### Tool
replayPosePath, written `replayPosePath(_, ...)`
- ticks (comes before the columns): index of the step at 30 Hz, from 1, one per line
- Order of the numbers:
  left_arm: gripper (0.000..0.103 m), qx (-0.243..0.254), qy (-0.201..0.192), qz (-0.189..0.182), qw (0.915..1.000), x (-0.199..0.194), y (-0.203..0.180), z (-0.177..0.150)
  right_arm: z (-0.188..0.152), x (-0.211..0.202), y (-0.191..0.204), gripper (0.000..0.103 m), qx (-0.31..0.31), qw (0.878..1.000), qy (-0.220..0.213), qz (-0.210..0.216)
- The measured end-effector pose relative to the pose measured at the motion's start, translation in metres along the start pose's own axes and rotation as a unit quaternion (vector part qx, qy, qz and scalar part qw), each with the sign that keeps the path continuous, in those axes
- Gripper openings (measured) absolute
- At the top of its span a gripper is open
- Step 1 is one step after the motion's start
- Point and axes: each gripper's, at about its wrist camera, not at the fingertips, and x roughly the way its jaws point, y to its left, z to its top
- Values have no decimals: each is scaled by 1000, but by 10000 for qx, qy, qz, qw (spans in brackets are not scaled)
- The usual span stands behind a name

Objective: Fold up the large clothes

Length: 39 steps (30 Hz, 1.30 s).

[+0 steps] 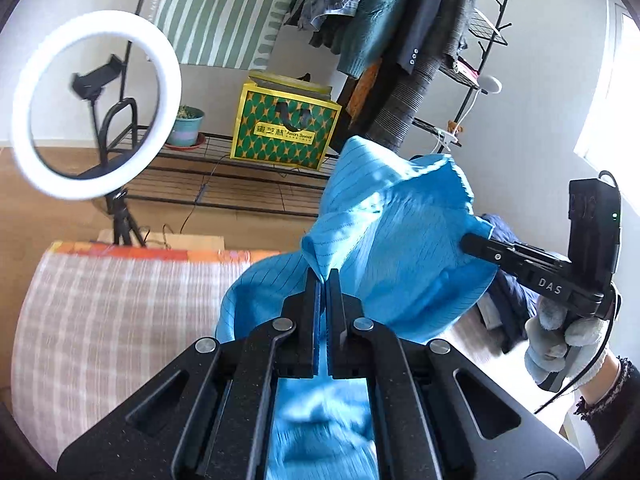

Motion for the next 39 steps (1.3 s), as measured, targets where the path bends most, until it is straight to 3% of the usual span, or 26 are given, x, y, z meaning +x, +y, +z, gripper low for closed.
replayPosePath(6, 0, -96, 162, 36, 9998, -47, -21, -55, -46, -51, 36, 1, -292, 9995, 73, -71)
replayPosePath(11, 0, -75, 437, 126, 9989, -76, -34, -117, -109, -87, 60, 1, -407, 9988, 215, -138)
replayPosePath(16, 0, -191, 814, 238, 9962, -86, -35, -172, -168, -104, 73, 1, -250, 9985, 455, -175)
replayPosePath(20, 0, 3, 1098, 410, 9931, -91, -40, -210, -202, -108, 87, 1, -368, 9968, 675, -198)
replayPosePath(23, 0, 40, 1468, 473, 9880, -90, -43, -233, -222, -108, 99, 1, -750, 9924, 820, -532)
replayPosePath(26, 0, 94, 1638, 456, 9854, -99, -46, -249, -232, -117, 103, 6, -766, 9915, 974, -400)
replayPosePath(30, 0, 32, 1793, 360, 9831, -122, -44, -261, -240, -147, 104, 20, -736, 9928, 880, -336)
replayPosePath(34, 0, -92, 1713, 135, 9851, -162, -43, -263, -248, -188, 103, 20, -653, 9943, 840, -49)
replayPosePath(35, 5, -120, 1637, 104, 9864, -173, -42, -262, -250, -200, 103, 23, -546, 9953, 798, 76)
replayPosePath(37, 12, -257, 1518, 42, 9881, -189, -37, -259, -250, -219, 94, 38, -166, 9964, 717, 420)
replayPosePath(39, 27, -478, 1375, -10, 9893, -199, -30, -251, -249, -241, 87, 44, 221, 9952, 536, 793)
